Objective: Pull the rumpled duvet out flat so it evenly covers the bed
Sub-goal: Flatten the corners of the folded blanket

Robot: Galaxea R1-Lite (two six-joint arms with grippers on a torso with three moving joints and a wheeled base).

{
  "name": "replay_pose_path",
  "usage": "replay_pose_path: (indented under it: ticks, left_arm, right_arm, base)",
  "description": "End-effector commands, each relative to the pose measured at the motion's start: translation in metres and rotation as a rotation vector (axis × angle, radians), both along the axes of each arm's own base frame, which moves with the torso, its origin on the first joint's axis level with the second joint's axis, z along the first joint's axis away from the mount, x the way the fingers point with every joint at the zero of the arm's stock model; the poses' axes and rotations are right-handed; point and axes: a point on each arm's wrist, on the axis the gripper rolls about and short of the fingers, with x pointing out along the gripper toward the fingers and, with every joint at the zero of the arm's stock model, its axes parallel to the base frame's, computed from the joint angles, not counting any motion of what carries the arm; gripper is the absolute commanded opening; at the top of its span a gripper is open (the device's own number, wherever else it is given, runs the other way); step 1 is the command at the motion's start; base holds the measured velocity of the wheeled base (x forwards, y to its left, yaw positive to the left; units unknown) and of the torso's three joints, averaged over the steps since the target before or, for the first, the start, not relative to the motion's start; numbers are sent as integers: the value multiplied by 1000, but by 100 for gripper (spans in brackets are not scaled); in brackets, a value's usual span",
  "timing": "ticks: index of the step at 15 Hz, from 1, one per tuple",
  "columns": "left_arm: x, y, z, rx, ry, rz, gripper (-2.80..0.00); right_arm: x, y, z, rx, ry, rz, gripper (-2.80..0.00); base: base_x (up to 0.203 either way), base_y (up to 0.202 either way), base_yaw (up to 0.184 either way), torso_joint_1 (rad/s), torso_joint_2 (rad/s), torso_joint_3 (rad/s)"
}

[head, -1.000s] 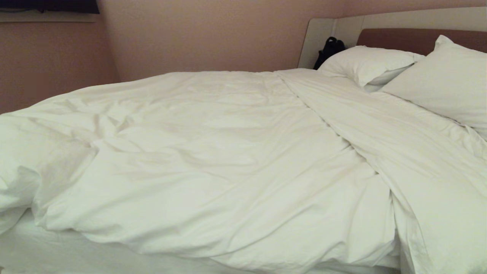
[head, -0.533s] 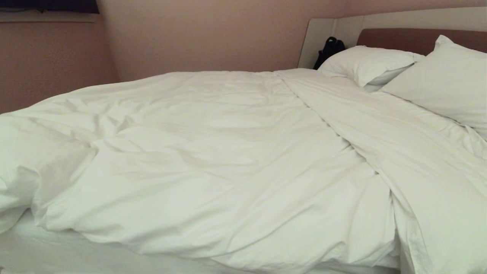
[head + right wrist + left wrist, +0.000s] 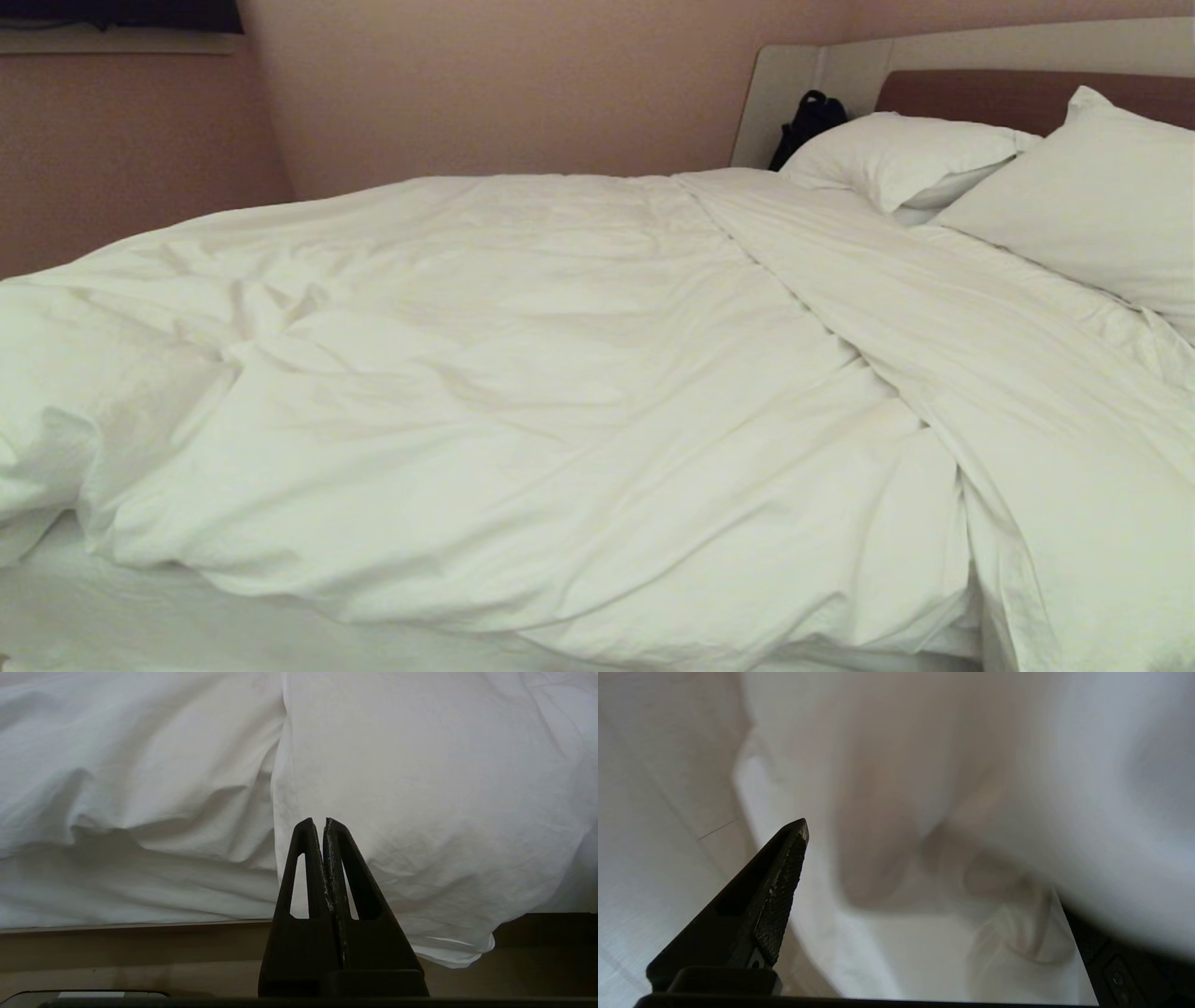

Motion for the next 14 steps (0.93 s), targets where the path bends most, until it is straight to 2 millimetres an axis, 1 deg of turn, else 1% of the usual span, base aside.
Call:
replay_pose_path:
  ticks: [1, 5, 9, 14]
  left_arm:
    - [21, -3, -6, -3, -7, -45, 0]
    - [42, -1, -8, 3, -31, -80, 0]
    - [45, 2, -8, 9, -37, -81, 0]
    - [44, 1, -8, 8, -36, -83, 0]
  right_arm:
    - [0, 0, 0, -1, -1, 0, -280]
    - [0, 0, 0, -1, -1, 0, -280]
    - [0, 0, 0, -1, -1, 0, -280]
    - [0, 0, 0, -1, -1, 1, -280]
  base:
    - [0, 0, 0, 0, 0, 0]
    - [0, 0, 0, 0, 0, 0]
    - [0, 0, 0, 0, 0, 0]
    - [0, 0, 0, 0, 0, 0]
